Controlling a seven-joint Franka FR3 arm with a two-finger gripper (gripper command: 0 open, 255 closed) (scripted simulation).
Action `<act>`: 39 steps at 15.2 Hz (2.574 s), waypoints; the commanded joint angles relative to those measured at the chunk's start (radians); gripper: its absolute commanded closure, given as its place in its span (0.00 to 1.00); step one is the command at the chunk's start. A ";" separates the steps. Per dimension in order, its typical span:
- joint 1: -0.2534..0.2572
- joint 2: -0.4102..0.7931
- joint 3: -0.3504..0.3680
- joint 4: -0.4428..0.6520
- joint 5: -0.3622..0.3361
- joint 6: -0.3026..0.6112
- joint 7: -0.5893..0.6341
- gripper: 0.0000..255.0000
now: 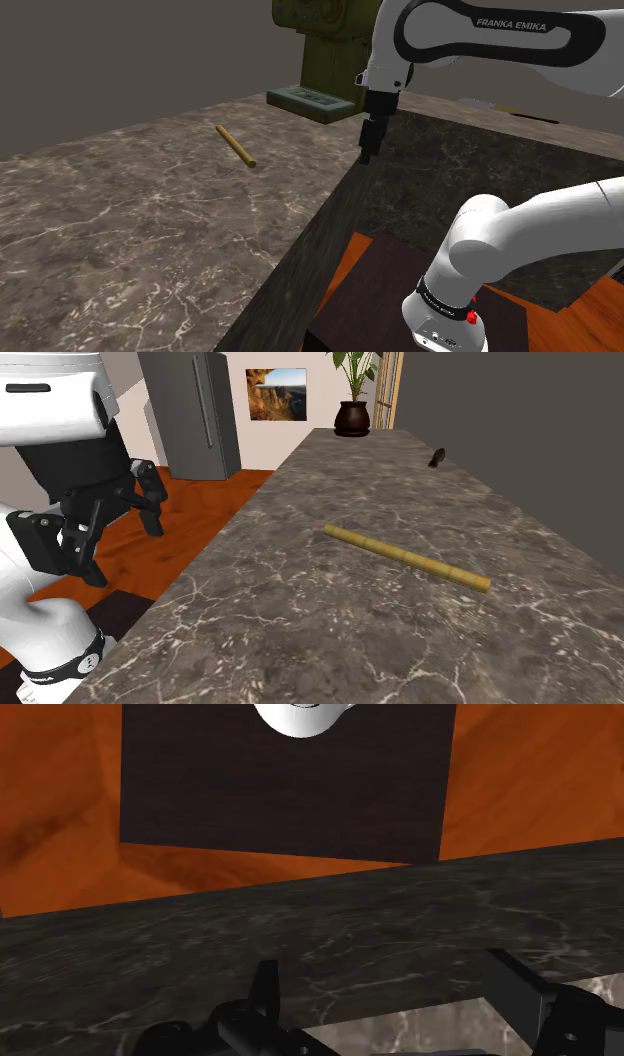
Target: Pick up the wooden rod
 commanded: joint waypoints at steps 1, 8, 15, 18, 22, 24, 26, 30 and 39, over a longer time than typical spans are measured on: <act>0.000 0.000 0.000 0.000 0.000 0.000 0.000 0.00; -0.001 0.239 0.109 0.172 0.068 0.083 0.193 0.00; -0.008 0.499 0.192 0.408 0.074 0.125 0.387 0.00; -0.008 0.617 0.220 0.530 0.058 0.128 0.471 0.00; 0.001 0.784 0.246 0.718 0.025 0.112 0.582 0.00; 0.011 0.872 0.254 0.826 0.003 0.094 0.636 0.00; 0.025 0.966 0.258 0.946 -0.020 0.067 0.689 0.00; 0.053 1.107 0.256 1.128 -0.054 0.027 0.756 0.00; 0.048 1.088 0.254 1.013 -0.049 0.124 0.745 1.00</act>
